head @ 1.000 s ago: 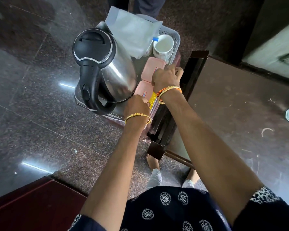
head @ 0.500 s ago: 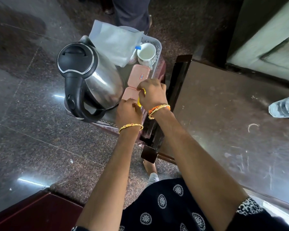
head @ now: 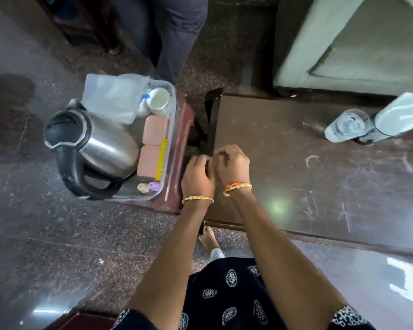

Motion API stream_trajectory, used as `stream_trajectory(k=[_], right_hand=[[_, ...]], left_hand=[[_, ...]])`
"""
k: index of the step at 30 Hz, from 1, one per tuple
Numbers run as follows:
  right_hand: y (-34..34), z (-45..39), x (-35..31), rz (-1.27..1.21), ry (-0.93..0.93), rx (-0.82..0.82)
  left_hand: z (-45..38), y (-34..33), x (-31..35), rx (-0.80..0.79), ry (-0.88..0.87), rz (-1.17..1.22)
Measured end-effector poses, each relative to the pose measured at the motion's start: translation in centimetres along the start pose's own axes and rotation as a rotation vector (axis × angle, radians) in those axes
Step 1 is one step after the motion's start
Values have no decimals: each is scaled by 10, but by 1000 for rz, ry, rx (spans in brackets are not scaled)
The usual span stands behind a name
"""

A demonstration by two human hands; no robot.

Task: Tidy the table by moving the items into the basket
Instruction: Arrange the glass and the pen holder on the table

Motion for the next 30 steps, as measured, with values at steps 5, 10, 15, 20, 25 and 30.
stream_trajectory(k=[5, 10, 15, 20, 25, 30], right_hand=[[87, -4, 101, -29, -273, 194], [178, -11, 198, -80, -453, 323], [271, -34, 277, -142, -549, 422], [330, -96, 320, -191, -528, 425], [324, -161, 334, -98, -449, 186], [309, -189, 339, -144, -348, 92]], left_hand=[[12, -86, 72, -195, -126, 7], [24, -177, 141, -314, -105, 61], [22, -252, 204, -301, -49, 164], [-13, -303, 243, -236, -7, 268], [-55, -330, 257, -207, -53, 213], [-72, -348, 252, -198, -64, 190]])
Point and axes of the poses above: each hand's wrist, its own z-axis away from the middle knuckle, its own y-axis out of the back of the hand, x = y × z, the point moved 9 cm from there along -z, towards the middle knuckle, and after that the axes turned 6 degrees about -y, right-handed, at the moved point
